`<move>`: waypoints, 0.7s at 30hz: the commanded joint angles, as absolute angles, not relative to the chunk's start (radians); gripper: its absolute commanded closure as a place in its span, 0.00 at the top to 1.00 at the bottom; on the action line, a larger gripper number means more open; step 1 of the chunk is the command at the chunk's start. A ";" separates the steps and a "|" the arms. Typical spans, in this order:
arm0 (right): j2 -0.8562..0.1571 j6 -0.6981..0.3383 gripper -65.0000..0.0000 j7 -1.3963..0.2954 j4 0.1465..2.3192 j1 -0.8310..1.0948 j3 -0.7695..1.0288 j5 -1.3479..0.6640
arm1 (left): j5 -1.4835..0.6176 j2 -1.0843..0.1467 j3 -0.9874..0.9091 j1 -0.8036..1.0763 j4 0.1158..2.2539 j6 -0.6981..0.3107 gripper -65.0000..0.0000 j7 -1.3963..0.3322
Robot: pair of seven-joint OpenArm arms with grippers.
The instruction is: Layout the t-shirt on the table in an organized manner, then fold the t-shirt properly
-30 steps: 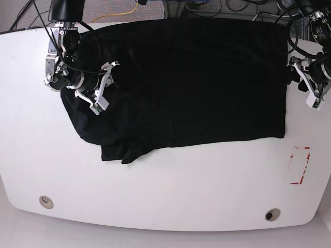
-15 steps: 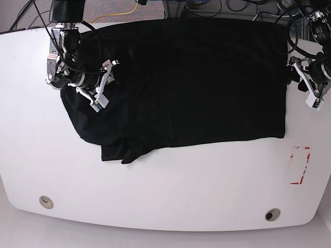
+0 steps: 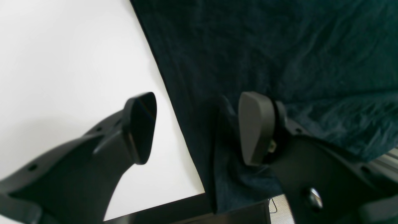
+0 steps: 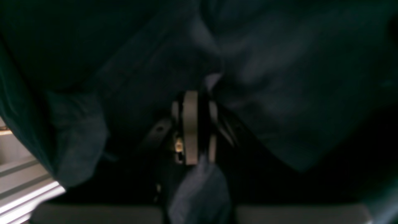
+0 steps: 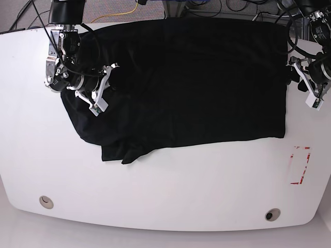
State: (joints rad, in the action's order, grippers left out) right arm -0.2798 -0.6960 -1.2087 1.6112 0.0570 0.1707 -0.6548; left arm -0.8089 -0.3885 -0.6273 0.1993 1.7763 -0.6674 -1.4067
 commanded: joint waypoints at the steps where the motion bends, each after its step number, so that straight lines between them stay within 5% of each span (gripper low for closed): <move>1: -0.294 -0.698 0.05 -1.194 1.667 0.024 0.179 -0.673 | -0.823 -0.409 -0.633 0.193 1.790 -0.670 0.60 -1.396; 17: -0.297 -0.698 0.05 -1.201 1.673 -0.038 0.236 -0.673 | -0.823 -0.409 -0.631 0.193 1.790 -0.670 0.60 -1.396; 21: -0.298 -0.698 0.11 -1.228 1.675 -0.038 0.234 -0.673 | -0.823 -0.409 -0.631 0.193 1.790 -0.670 0.60 -1.396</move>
